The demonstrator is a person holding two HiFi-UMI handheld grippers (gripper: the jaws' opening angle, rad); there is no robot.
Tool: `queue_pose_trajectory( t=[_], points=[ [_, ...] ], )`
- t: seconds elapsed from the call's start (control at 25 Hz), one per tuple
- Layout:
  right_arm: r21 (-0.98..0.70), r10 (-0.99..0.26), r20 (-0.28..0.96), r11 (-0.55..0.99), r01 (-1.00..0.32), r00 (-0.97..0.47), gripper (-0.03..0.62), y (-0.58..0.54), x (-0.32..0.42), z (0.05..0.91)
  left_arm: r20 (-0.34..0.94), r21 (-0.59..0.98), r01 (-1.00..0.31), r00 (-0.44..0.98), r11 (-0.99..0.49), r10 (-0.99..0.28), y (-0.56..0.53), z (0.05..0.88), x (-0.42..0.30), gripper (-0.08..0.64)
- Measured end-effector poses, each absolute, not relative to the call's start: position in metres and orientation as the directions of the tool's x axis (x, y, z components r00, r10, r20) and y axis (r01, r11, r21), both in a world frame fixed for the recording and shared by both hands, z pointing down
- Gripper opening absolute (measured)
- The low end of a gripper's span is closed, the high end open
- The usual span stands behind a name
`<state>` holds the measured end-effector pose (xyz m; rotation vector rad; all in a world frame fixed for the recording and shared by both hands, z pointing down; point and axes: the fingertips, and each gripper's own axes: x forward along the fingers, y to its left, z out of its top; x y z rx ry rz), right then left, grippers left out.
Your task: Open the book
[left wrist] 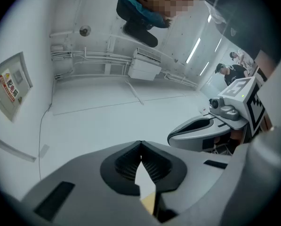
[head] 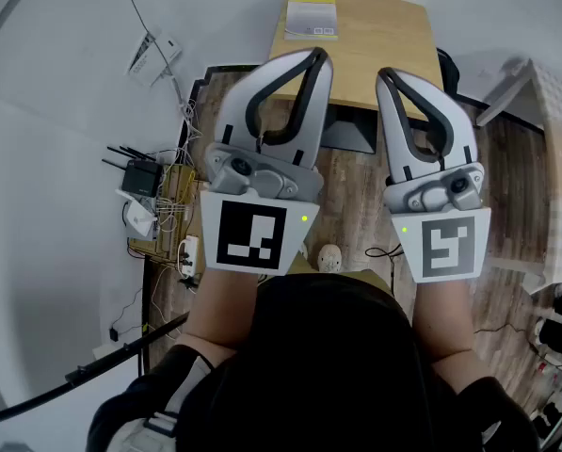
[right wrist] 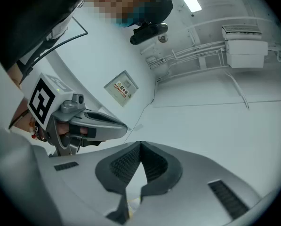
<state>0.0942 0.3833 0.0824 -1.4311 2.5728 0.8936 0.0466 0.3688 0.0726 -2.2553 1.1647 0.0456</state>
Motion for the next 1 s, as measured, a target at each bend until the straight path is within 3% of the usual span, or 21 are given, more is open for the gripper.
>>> queue_pose_trajectory(
  t=[1.0],
  points=[
    [0.44,-0.728,-0.309,0.462,-0.77,-0.612,0.029,0.3813,0.0866,0.0867,-0.272,-0.489,-0.76,0.6,-0.429,-0.752,0.3648,0.0777,0.0431,0.011]
  ],
)
